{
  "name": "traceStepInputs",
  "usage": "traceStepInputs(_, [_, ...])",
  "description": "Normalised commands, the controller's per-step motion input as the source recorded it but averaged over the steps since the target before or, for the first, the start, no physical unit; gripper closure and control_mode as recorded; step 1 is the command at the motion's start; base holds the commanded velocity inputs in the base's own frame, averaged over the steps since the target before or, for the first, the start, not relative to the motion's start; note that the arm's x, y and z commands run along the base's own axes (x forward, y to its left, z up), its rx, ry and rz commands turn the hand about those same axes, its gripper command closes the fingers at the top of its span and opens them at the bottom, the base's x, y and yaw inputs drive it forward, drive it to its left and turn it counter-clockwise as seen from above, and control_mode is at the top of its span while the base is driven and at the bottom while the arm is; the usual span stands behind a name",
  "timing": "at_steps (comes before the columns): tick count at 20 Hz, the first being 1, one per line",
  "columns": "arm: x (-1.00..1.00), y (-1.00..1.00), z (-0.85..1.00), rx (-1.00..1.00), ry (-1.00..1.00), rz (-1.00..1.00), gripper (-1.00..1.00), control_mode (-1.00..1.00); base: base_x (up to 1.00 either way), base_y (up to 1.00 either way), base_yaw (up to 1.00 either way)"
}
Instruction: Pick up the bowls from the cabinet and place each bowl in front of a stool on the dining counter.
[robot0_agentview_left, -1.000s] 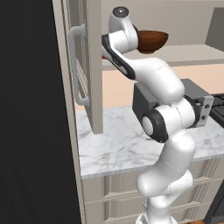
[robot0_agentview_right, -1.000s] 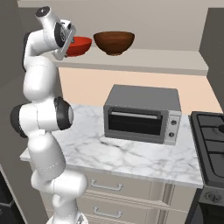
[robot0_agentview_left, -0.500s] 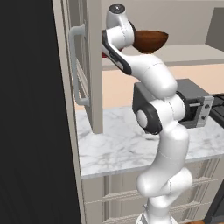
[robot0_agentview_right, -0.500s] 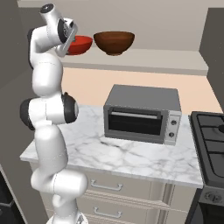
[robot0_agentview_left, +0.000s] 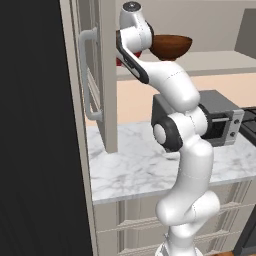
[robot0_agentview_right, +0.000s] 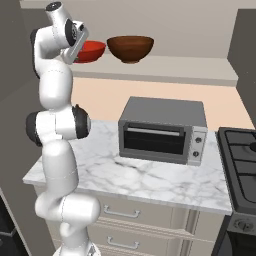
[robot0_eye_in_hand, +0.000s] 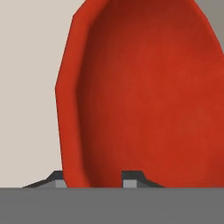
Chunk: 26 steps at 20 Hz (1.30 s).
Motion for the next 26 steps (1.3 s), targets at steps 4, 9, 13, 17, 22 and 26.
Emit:
traceStepInputs(4, [0.00, 0.06, -0.15, 0.03, -0.02, 0.00, 1.00, -1.00, 0.00, 0.00, 0.00])
traceStepInputs(9, [-0.10, 0.01, -0.13, 0.01, -0.12, 0.00, 1.00, -1.00, 0.00, 0.00, 0.00])
traceStepInputs(13, [-0.25, 0.00, -0.14, 0.00, -0.31, 0.00, 1.00, -1.00, 0.00, 0.00, 0.00])
traceStepInputs(17, [-0.24, 0.00, -0.06, 0.00, -0.24, 0.00, 1.00, -1.00, 0.00, 0.00, 0.00])
traceStepInputs(22, [-0.38, -0.07, 0.00, 0.00, -0.11, 0.00, 1.00, -1.00, 0.00, 0.00, 0.00])
traceStepInputs(26, [-0.74, -0.31, 0.00, 0.00, 0.00, 0.00, 1.00, -1.00, 0.00, 0.00, 0.00])
